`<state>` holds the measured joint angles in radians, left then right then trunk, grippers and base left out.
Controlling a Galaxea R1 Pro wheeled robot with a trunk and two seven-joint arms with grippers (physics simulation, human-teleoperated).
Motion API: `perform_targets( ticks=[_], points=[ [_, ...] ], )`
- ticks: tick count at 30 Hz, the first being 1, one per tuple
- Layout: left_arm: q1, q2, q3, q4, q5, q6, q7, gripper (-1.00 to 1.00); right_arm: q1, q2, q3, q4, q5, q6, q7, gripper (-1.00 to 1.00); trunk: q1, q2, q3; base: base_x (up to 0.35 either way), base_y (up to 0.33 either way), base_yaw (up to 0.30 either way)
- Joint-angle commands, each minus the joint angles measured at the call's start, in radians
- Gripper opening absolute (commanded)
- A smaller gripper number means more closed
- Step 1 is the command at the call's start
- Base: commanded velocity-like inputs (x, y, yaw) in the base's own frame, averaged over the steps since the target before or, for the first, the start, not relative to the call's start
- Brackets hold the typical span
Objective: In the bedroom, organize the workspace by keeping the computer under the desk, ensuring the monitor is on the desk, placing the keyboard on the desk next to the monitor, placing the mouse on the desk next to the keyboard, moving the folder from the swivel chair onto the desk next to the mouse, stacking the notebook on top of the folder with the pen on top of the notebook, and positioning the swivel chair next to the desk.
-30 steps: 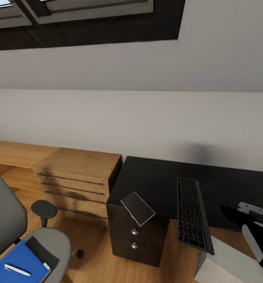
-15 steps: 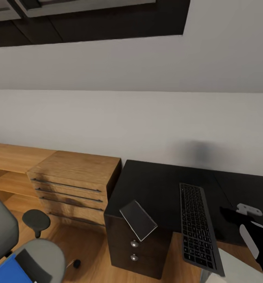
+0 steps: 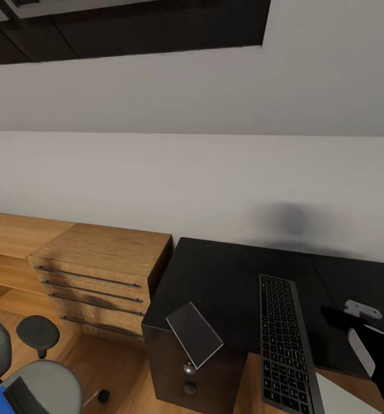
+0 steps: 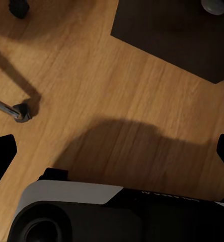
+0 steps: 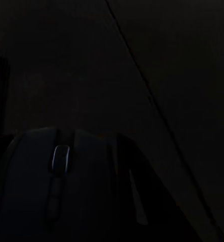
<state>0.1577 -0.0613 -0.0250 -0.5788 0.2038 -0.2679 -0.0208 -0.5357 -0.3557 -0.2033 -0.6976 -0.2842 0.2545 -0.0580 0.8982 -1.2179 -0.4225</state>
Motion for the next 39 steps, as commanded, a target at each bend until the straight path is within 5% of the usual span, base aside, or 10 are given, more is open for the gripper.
perform_targets(
  ticks=[1,8,39],
  points=[
    [0.0,0.0,-0.003,-0.001,0.01,-0.002,-0.002,1.0,-0.022,0.0,0.001,0.036,-0.013,0.004,-0.004,-1.0,0.0,-0.001,-0.001,0.005,-0.004,0.0],
    [0.0,0.001,-0.003,-0.002,0.01,-0.004,-0.003,1.0,-0.089,0.003,0.0,0.153,-0.022,0.003,-0.004,-1.0,0.0,-0.001,-0.001,0.001,-0.001,0.0],
    [-0.024,-0.028,0.005,-0.153,0.011,-0.016,0.007,1.0,-0.095,0.011,-0.007,0.124,-0.028,-0.005,-0.003,-1.0,0.004,-0.008,-0.004,0.0,0.0,0.0]
  ],
)
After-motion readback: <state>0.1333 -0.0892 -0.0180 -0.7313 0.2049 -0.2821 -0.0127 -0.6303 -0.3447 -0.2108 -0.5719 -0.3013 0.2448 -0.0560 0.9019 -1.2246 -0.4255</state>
